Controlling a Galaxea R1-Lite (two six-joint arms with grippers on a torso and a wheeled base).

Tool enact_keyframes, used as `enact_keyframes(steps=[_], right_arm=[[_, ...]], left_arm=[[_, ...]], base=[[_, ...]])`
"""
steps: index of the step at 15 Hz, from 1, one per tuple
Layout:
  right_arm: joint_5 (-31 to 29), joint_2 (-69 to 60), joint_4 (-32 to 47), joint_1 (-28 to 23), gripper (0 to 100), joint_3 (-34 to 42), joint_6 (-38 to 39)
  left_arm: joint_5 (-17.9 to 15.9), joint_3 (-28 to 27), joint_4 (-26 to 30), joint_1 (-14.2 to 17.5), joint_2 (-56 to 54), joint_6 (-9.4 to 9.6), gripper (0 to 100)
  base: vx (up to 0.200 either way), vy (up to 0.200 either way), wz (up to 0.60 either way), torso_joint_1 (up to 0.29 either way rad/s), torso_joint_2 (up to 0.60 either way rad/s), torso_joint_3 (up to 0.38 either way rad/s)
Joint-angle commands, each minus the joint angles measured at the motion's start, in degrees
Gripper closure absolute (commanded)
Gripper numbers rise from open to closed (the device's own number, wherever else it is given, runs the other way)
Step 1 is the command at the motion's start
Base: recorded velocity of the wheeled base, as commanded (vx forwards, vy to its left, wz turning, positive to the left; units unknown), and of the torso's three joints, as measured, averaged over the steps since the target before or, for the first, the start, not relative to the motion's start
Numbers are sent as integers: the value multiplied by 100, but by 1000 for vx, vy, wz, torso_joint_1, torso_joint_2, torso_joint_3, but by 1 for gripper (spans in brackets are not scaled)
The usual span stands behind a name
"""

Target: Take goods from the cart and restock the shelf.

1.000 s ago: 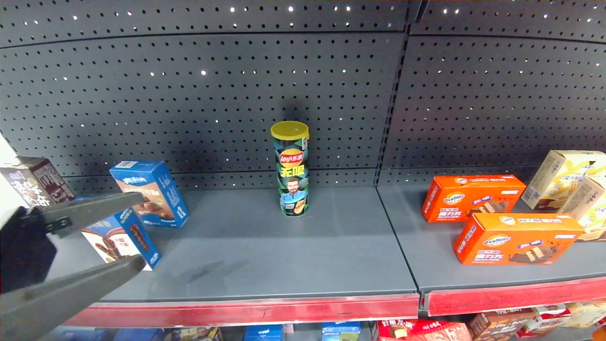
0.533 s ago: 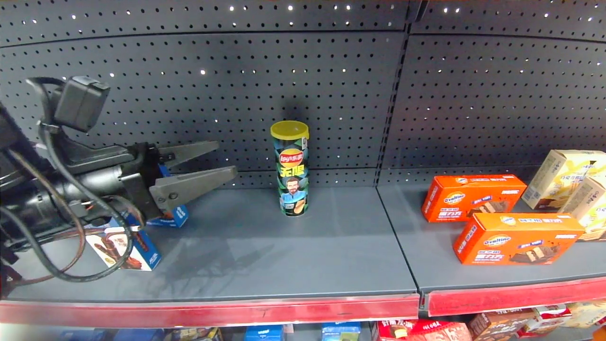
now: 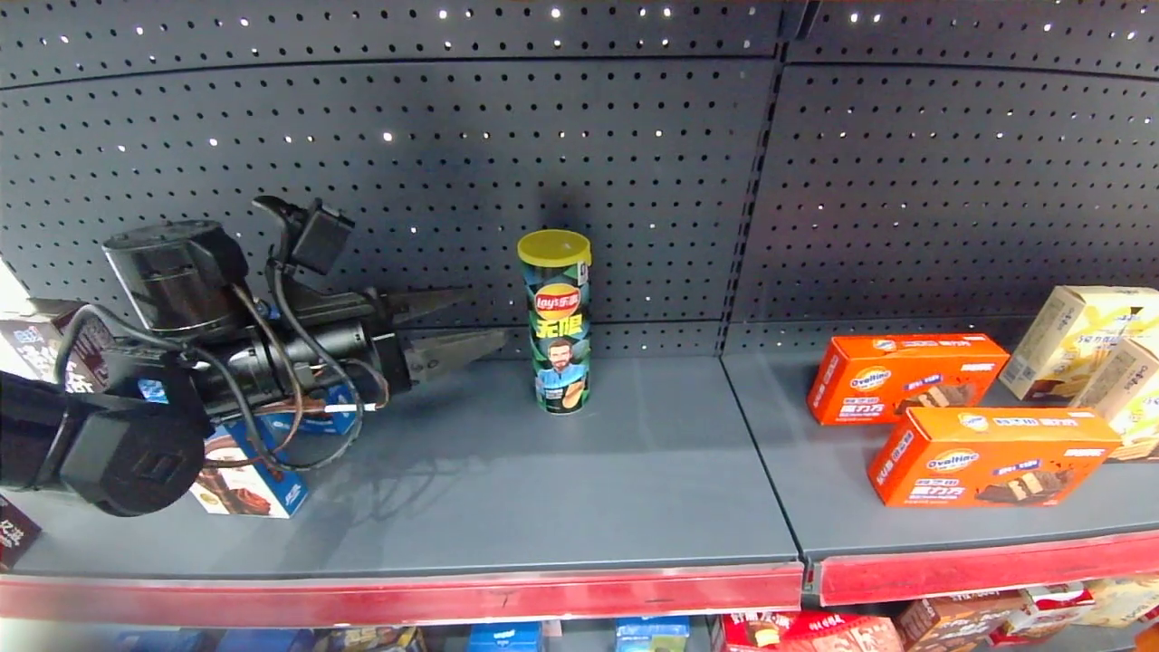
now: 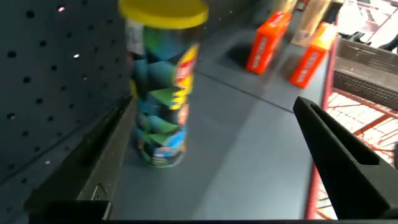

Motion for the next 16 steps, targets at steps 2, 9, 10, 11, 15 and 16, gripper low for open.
enact_keyframes(steps=[2,9,10,11,15,16], right_arm=[[1,-3,4,1,100,26,0],[1,-21,4,1,100,-9,0],[1,-21,4,1,100,-9,0],[1,-30,4,1,100,-18,0],[1,-39,12,1,100,-71,0],[1,-39,12,1,100,-97,0]], left_arm=[[2,-397,-6,11,470,1,0],[-6,-1311,55,-164,1042,-25,0],[-6,-1355,64,-173,1077,-25,0],[-6,-1399,55,-182,1147,-25,0],[2,-1443,20,-182,1296,-25,0],[-6,-1531,55,-182,1340,-25,0]], base=[[0,0,0,0,0,0],[0,0,0,0,0,0],[0,0,0,0,0,0],[0,0,0,0,0,0],[0,0,0,0,0,0],[0,0,0,0,0,0]])
